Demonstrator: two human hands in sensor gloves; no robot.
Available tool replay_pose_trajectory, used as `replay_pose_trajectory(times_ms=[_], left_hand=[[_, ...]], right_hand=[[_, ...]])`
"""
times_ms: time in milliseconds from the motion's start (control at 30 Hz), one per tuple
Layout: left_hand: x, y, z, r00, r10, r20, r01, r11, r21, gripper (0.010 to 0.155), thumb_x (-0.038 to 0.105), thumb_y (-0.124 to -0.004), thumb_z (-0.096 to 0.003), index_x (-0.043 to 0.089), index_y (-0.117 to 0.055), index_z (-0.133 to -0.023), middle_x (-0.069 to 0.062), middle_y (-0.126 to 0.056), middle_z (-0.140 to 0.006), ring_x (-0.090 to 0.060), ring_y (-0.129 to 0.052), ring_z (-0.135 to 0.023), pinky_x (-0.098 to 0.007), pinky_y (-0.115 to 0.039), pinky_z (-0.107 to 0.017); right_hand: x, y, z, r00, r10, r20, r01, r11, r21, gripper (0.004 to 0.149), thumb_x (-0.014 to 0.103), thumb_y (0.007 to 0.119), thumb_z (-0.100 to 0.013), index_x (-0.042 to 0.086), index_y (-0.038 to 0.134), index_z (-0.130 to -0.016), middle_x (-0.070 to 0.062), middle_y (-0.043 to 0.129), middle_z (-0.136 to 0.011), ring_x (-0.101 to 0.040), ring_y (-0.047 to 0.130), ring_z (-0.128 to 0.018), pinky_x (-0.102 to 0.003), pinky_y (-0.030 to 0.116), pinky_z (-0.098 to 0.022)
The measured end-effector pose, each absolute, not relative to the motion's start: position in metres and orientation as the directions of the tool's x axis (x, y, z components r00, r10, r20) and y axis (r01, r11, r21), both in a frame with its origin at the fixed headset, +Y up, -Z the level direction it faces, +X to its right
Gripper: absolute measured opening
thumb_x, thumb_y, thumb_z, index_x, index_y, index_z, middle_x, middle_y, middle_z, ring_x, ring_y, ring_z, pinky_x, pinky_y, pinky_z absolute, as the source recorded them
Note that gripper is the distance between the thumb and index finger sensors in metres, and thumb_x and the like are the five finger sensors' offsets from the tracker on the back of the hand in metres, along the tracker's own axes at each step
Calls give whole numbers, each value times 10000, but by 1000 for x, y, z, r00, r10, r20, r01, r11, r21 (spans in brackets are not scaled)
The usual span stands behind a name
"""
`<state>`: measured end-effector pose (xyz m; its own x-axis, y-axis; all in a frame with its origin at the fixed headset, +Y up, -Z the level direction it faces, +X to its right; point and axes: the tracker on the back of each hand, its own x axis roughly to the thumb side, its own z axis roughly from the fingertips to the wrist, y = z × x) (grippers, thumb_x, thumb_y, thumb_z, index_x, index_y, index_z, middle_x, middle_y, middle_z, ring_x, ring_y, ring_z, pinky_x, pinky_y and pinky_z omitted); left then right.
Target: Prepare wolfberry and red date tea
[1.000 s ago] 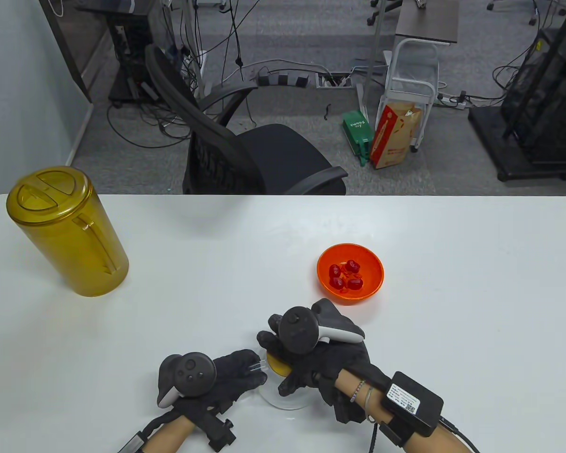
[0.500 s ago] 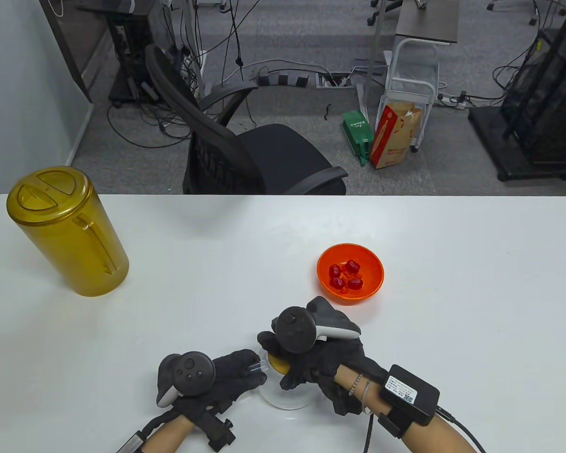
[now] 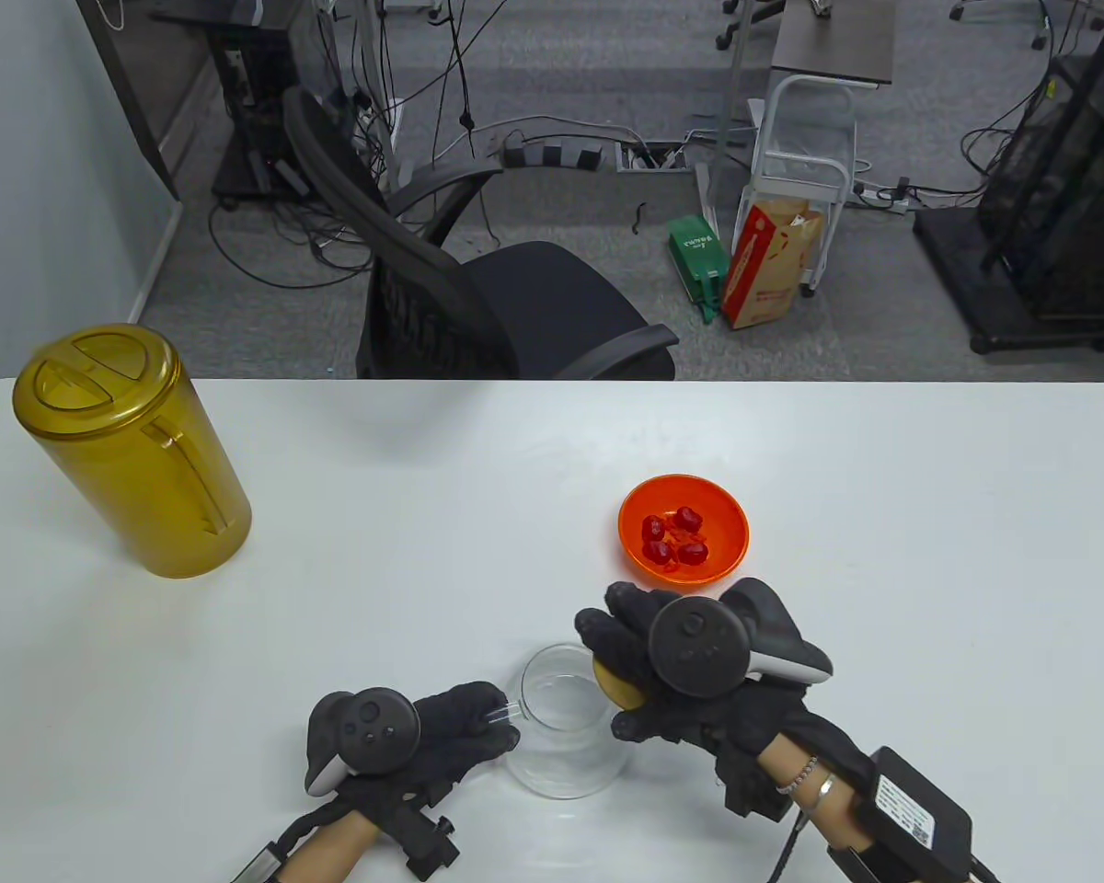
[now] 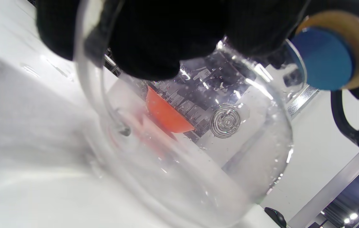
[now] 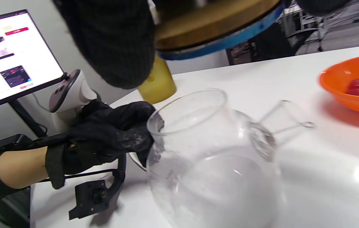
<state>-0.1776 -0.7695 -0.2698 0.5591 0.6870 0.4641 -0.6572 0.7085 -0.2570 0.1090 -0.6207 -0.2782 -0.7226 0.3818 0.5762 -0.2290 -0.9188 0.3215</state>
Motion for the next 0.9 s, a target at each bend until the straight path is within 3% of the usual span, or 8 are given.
replay_pose_trajectory(times_ms=[167,367,533,900], left_hand=[[-178,-770,-270,560,686,464,-657,709,-256,471,488,-795,-490,176,-732,-837,-5,-933,-592,-199,-993,-463,-455,-855,-450],[-178,-769,-270,563,680,469,-651,715,-255,472,489,-795,-490,178,-731,-839,-3,-934,-595,-199,-994,-467,-453,-856,-450],[-178,-769,-270,562,680,471,-651,715,-256,473,486,-797,-490,177,-731,-842,-6,-934,-599,-203,-994,-470,-455,-854,-452],[-178,-770,-269,562,680,471,-649,715,-259,474,481,-797,-491,177,-727,-849,-7,-935,-608,-209,-995,-480,-457,-853,-458]], right_hand=[[147,-647,-268,-775,423,469,-274,-894,353,925,389,945,-459,139,380,-1148,-307,304,-1154,-626,438,-930,-697,582,-613],[169,-715,-265,-829,439,345,-275,-859,433,926,392,942,-461,136,377,-1148,-311,305,-1151,-629,438,-927,-699,573,-618],[173,-756,-270,-859,418,297,-274,-864,422,925,393,941,-457,137,377,-1145,-308,307,-1149,-626,436,-929,-698,557,-632],[165,-783,-275,-862,428,272,-314,-872,375,914,391,944,-441,142,409,-1139,-283,342,-1159,-613,394,-949,-705,449,-680]])
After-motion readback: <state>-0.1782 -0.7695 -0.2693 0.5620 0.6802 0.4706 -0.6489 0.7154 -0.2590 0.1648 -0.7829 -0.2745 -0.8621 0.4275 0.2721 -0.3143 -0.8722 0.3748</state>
